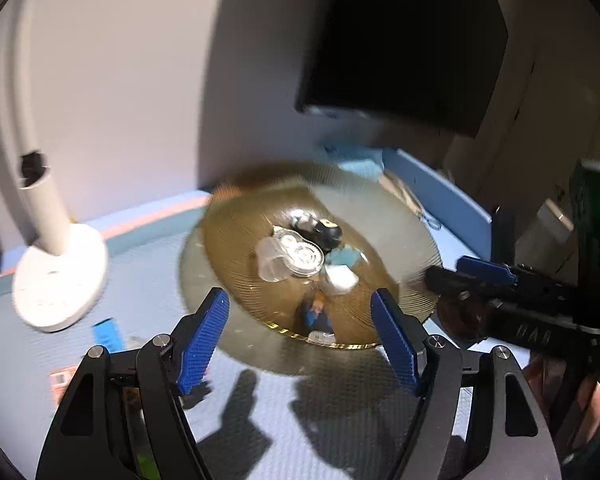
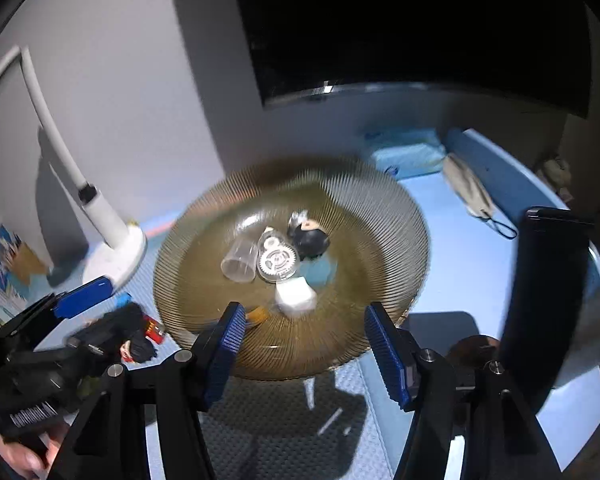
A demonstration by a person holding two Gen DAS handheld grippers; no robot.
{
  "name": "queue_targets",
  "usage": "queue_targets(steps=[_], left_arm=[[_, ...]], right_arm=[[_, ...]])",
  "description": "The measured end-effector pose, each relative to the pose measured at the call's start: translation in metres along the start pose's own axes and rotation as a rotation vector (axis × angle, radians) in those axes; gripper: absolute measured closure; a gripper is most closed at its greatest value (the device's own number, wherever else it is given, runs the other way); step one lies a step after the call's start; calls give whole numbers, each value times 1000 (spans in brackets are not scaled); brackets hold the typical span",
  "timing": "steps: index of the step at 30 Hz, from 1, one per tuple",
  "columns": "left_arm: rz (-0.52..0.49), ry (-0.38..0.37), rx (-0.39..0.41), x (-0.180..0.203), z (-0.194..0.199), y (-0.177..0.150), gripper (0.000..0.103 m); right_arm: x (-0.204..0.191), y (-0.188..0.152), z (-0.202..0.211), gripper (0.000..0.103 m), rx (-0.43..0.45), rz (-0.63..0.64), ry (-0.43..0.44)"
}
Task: Organize rigid objects
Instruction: 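Carry lighter and charger over the bowl and release both, then grasp the pink eraser with left gripper while right gripper grasps the green figure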
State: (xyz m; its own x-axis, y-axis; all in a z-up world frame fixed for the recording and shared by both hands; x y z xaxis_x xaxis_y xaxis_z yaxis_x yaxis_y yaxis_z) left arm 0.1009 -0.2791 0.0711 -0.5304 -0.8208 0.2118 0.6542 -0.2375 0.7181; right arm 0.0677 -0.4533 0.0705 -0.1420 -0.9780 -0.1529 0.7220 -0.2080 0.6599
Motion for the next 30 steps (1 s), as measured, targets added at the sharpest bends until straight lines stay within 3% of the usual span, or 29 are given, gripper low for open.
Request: queue_targets(steps=[5, 10, 13, 17, 22, 27, 30], left_arm=[[98, 39, 106, -42, 71, -8, 31], [153, 142, 163, -84, 135, -40, 31], [236, 193, 153, -122, 157, -75, 22], [369, 266, 97, -175, 164, -124, 22], [514, 301, 52, -220, 167, -181, 22], [516, 377, 2, -239, 155, -205, 22], [508, 387, -25, -244, 144, -213, 22]], right_arm=[[-6, -6, 31, 43, 50, -43, 72], [-52, -20, 48, 42, 63, 29, 145], [-88, -37, 41, 42, 30, 88, 191], [-133, -69, 22, 42, -29, 154, 250], [-172, -111, -15, 42, -103, 228, 272], [-184, -132, -45, 42, -144, 241, 286], [-183, -143, -57, 42, -163, 240, 274]])
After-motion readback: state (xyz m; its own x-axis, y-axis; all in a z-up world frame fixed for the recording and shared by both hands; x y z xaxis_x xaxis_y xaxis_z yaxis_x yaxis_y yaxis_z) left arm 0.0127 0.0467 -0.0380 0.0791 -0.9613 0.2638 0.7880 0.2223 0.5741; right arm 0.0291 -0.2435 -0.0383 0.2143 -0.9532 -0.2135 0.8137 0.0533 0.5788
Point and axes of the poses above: each gripper's, at about its wrist camera, not at the fingertips, and z roughly against the way its jaws point, x to its right, y to its top, the point moved 7 cm from there along -z, roughly the way its jaws point, and after that the axes turned 3 degrees about -x, right-handed, at the moved point
